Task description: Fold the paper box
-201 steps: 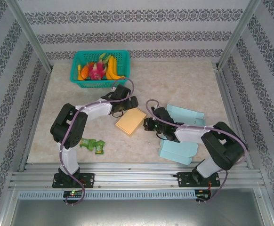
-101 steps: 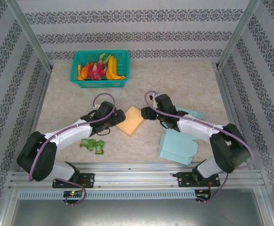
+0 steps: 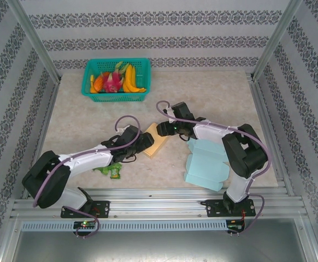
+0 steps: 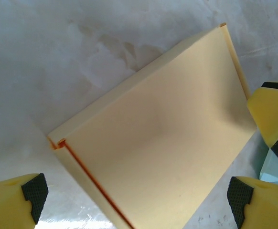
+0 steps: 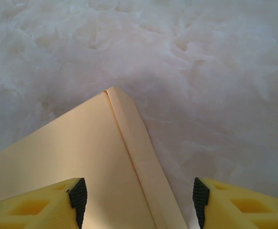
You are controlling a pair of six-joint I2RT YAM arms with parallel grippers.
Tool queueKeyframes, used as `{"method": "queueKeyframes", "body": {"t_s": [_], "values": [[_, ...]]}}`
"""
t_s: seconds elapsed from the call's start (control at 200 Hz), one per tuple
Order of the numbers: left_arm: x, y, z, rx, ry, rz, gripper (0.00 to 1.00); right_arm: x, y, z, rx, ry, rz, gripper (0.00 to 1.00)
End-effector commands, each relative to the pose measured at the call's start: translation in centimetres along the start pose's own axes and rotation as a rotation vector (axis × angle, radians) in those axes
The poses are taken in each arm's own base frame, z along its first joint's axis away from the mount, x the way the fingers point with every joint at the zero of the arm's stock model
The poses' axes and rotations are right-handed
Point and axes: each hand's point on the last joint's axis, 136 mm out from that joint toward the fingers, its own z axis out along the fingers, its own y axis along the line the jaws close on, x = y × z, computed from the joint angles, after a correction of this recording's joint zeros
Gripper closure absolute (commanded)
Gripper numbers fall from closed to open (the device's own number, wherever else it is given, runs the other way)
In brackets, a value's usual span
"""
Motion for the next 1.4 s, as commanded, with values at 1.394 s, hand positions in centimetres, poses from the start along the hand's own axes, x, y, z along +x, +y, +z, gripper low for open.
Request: {"method": "queueKeyframes", "body": {"t_s": [1.394], "values": [[-17.2, -1.5, 4.5, -0.151, -0.199, 0.001, 0.14, -8.9, 7.4, 3.4, -0.128, -0.213, 0.068, 0.44]]}}
